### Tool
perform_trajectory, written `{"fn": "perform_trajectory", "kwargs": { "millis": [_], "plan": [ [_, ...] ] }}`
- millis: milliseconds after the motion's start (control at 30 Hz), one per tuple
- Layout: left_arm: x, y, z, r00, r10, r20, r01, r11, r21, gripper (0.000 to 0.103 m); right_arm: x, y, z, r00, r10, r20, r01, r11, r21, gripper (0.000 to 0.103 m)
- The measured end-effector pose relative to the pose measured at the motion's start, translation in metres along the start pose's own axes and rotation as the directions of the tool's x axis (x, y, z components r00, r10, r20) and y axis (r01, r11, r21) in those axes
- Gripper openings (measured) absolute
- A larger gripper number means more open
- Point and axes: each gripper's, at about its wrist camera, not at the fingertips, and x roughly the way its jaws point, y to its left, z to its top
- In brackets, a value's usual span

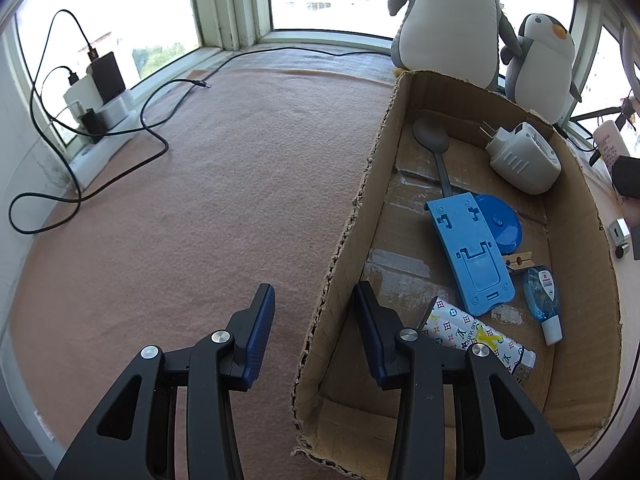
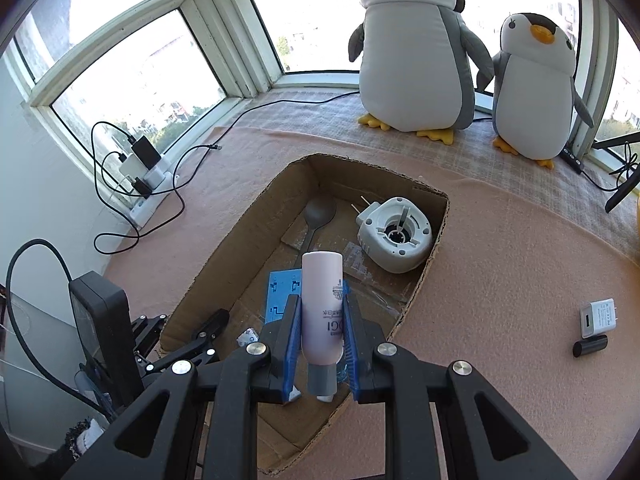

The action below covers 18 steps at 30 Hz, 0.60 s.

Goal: Organize rigid objects
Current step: 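Lift the lotion tube with the right gripper and carry it over the box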

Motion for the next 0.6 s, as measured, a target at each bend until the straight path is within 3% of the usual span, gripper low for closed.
{"fn": "perform_trajectory", "kwargs": {
  "millis": [600],
  "plan": [
    [0.0, 0.002, 0.0, 1.0, -0.002, 0.001, 0.002, 1.0, -0.003, 0.04, 0.04, 0.0, 0.004, 0.997, -0.02, -0.071, 0.023, 0.999, 0.046, 0.018]
  ]
}}
